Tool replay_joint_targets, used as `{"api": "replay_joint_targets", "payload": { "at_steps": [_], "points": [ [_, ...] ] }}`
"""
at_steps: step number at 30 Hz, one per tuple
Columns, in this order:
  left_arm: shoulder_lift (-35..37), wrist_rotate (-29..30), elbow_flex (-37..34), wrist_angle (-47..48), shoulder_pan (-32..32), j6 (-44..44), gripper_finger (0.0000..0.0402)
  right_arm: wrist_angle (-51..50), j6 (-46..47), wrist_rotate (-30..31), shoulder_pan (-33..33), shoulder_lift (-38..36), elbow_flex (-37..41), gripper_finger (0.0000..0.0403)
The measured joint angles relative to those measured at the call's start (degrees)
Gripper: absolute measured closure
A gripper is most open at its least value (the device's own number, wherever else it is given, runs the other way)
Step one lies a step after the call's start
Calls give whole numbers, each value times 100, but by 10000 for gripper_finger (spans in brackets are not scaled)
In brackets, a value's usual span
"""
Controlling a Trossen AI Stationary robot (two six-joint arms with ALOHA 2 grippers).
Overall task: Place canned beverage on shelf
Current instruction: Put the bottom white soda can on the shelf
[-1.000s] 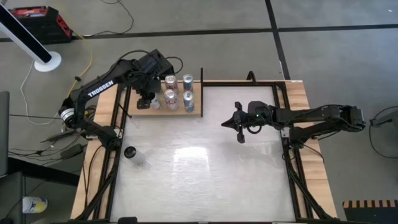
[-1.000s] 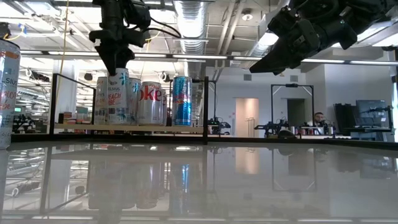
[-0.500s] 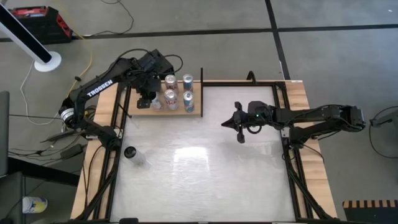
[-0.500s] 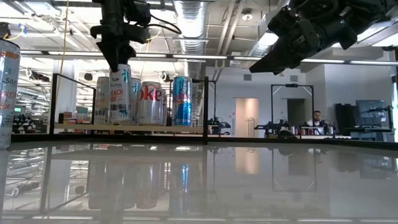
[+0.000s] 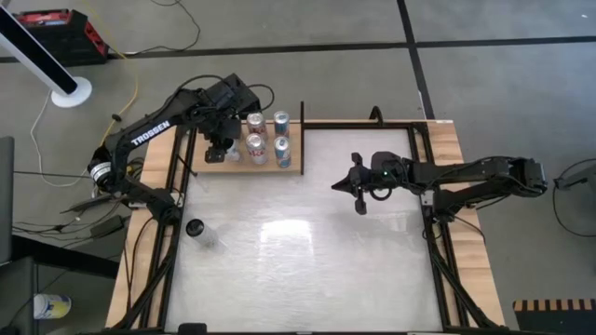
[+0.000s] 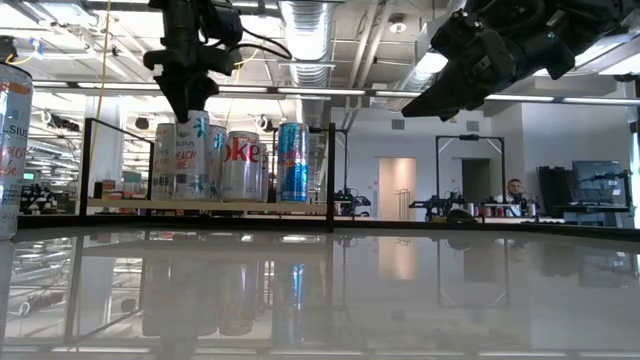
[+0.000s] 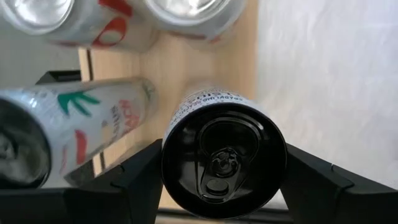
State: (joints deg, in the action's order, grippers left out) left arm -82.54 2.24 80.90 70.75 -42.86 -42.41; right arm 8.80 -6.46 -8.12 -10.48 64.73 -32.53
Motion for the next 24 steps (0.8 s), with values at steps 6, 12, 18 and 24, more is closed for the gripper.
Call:
{"api": "replay_joint_targets", "payload": {
  "at_steps": [6,12,18,24],
  "points": [
    [-2,2,-2,11,-8,-1,151,2,44,0,-6,0,2,376],
    [-2,-66,-2,19,-5,41,146,20,44,0,-6,0,2,376],
    [-9,45,-4,-24,-4,260,114,20,14,0,-6,0,0,376],
    [-9,152,-7,-27,-4,247,105,20,-4,0,-17,0,0,376]
  ]
}}
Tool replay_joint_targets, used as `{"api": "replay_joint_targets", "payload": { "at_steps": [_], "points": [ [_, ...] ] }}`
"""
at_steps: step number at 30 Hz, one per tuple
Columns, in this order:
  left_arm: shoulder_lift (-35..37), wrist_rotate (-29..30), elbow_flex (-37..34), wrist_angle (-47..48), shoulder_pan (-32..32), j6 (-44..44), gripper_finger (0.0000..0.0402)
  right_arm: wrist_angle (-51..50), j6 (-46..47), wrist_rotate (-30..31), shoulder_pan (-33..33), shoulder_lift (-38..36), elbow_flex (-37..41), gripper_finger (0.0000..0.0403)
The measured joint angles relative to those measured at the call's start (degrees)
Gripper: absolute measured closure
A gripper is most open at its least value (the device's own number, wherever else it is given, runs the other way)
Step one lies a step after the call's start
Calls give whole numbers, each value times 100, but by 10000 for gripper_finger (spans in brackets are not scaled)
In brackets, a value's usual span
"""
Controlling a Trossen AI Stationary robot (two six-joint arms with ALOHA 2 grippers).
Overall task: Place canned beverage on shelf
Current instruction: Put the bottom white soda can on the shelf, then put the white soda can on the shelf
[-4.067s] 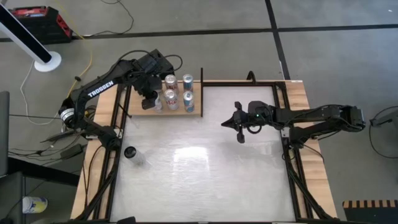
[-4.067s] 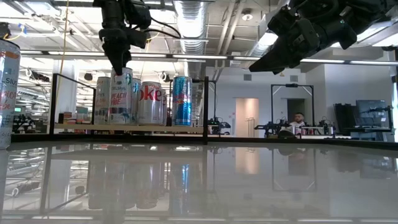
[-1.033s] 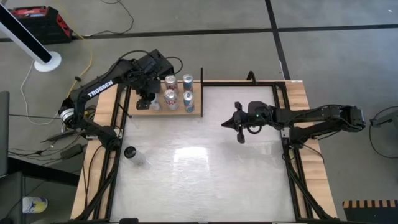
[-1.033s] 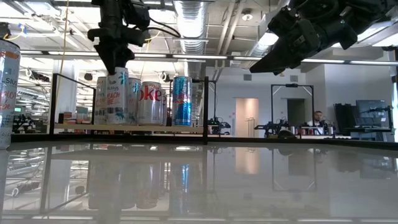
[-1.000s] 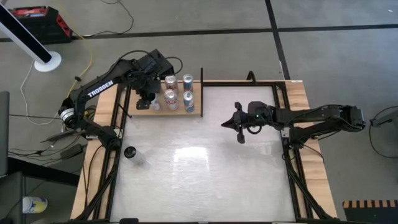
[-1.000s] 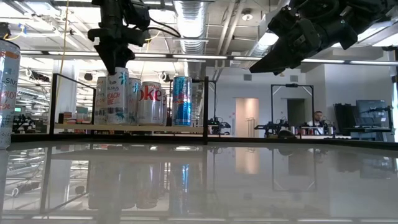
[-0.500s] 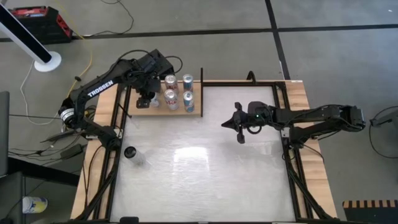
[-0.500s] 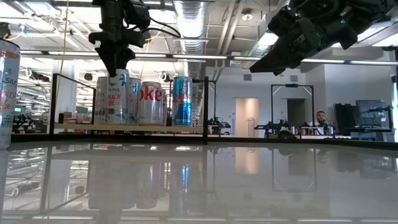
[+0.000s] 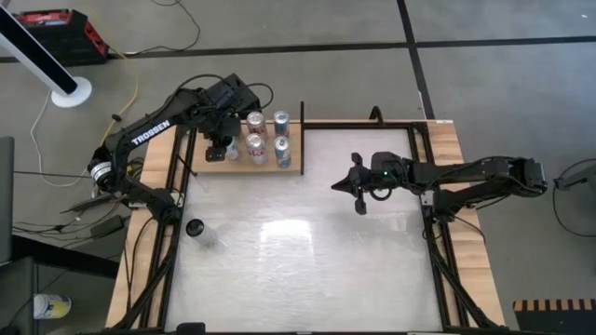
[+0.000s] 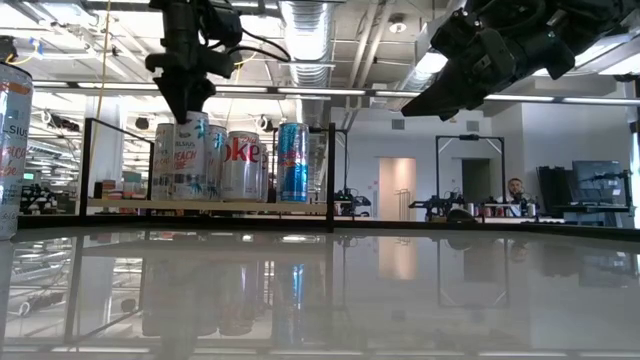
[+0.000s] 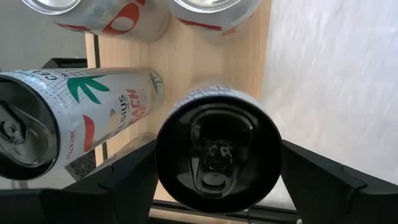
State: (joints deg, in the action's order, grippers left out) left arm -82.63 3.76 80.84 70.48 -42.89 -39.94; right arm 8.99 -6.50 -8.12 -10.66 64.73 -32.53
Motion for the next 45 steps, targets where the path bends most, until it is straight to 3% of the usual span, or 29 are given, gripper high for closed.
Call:
{"api": "replay_joint_targets", "payload": {
  "at_steps": [19,45],
  "points": [
    [13,468,3,-143,6,-293,104,0,-17,0,0,0,0,376],
    [22,433,1080,897,144,722,104,-54,340,58,0,-2,0,376]
  ]
}}
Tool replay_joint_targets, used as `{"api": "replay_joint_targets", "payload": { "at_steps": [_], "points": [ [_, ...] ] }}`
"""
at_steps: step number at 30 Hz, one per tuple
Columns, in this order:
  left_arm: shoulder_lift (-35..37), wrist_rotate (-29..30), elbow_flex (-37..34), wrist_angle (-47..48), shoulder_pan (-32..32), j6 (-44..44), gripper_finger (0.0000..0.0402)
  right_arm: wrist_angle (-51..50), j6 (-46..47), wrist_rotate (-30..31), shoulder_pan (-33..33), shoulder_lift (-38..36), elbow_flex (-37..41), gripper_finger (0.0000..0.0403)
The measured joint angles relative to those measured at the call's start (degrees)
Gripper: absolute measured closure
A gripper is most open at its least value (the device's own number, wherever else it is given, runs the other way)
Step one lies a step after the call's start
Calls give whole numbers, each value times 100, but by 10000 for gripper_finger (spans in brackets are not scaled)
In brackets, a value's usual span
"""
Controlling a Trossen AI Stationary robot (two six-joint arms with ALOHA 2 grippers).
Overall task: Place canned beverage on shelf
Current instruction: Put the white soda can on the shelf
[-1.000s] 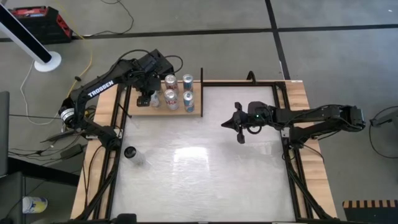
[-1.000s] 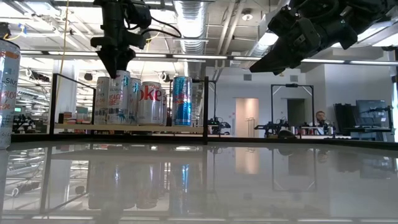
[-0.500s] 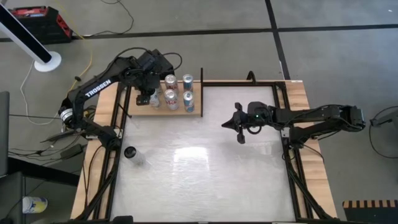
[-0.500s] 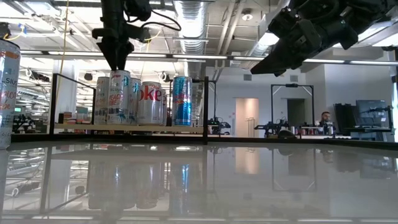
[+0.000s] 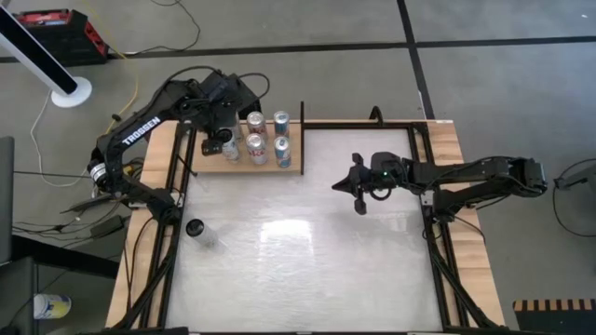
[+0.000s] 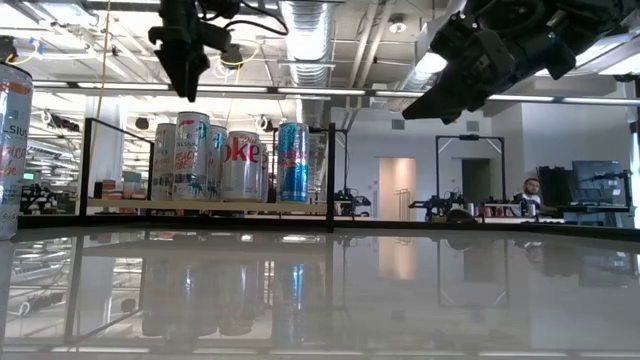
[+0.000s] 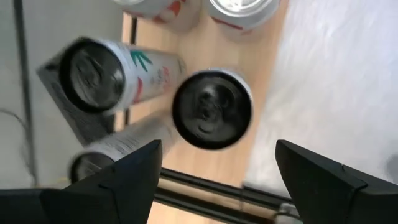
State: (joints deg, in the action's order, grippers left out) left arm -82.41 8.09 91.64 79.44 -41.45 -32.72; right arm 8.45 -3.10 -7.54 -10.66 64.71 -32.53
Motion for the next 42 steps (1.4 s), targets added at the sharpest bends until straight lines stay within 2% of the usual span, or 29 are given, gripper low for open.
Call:
{"api": "replay_joint_targets", "payload": {
  "at_steps": [6,12,17,22,27,30,33,36,42],
  "points": [
    [125,-464,4,375,31,961,104,166,178,1,0,0,0,376],
    [597,-1272,4,477,412,1639,104,231,657,8,92,7,0,376],
    [1337,-1916,-76,432,1328,2261,104,800,1140,94,537,153,0,376],
    [2474,-2281,-1046,46,2760,3225,104,1520,1585,1044,1294,481,-4,376],
    [3615,-2275,-2527,-1058,4349,4499,104,2254,1724,1829,2075,1000,-11,376],
    [3831,-2176,-3076,-1550,5111,5029,104,2487,1768,2183,2430,1352,-118,376],
    [3707,-1764,-3236,-1501,5711,5338,105,2517,1792,2527,2655,1715,-332,376],
    [3455,-1327,-3237,-1373,6137,5482,106,2500,1815,2600,2759,2053,-575,376],
    [3027,-877,-3233,-1348,6510,5708,106,2448,1705,2591,2790,2572,-998,376]
  ]
}}
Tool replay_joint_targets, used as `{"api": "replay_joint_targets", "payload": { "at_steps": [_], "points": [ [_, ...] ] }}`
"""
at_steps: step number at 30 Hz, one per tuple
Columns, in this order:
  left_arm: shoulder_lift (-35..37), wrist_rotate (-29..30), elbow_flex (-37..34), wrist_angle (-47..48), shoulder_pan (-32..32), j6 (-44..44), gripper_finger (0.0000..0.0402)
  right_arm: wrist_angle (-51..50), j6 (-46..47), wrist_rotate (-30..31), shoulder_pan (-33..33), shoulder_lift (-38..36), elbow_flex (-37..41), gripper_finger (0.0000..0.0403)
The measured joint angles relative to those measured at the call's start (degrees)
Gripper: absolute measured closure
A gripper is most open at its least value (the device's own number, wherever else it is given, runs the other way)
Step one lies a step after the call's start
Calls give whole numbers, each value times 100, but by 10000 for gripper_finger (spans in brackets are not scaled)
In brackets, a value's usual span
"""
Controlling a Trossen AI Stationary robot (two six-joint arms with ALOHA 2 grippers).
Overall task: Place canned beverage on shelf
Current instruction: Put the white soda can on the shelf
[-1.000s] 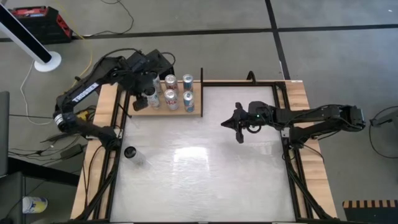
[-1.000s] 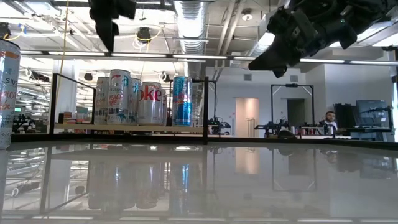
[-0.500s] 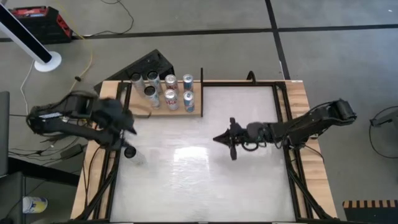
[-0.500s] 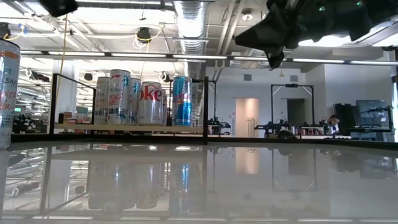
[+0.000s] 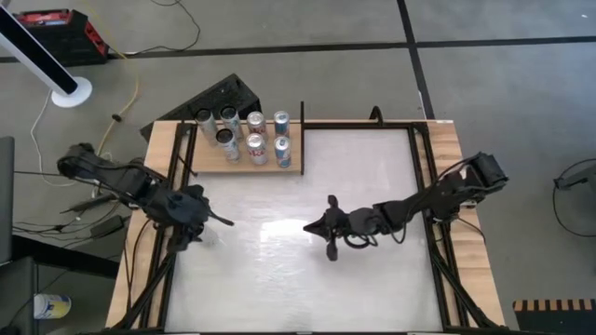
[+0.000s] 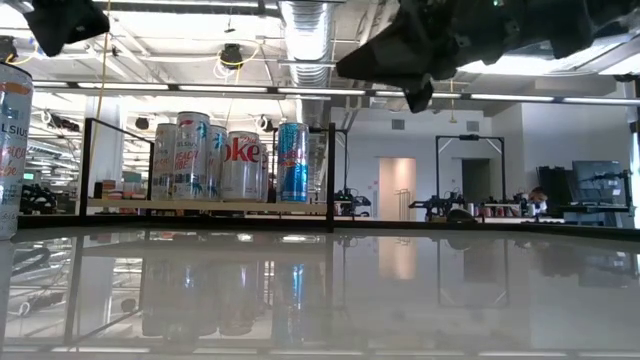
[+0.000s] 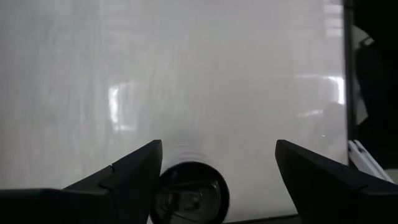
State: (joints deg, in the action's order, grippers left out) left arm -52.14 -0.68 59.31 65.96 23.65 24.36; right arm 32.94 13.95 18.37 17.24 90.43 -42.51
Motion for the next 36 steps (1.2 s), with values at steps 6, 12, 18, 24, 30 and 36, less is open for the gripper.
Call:
{"api": "replay_joint_targets", "payload": {
  "at_steps": [6,12,18,24,30,36],
  "points": [
    [-236,301,2,5,-6,404,106,-337,-28,-14,-33,18,-213,376],
    [-390,258,32,-50,-36,1005,106,-423,-81,-24,4,-61,-222,376],
    [-681,53,662,140,-281,1726,106,-425,-338,-22,-103,-61,-220,376],
    [-948,80,1329,655,-425,2795,106,-427,-488,-24,-208,-61,-220,376],
    [-1124,-87,1441,1781,-668,4433,106,-429,-714,-45,-179,-61,-220,376],
    [-1262,-171,1440,2387,-720,5131,106,-562,-998,-57,-153,-61,-220,376]
  ]
}}
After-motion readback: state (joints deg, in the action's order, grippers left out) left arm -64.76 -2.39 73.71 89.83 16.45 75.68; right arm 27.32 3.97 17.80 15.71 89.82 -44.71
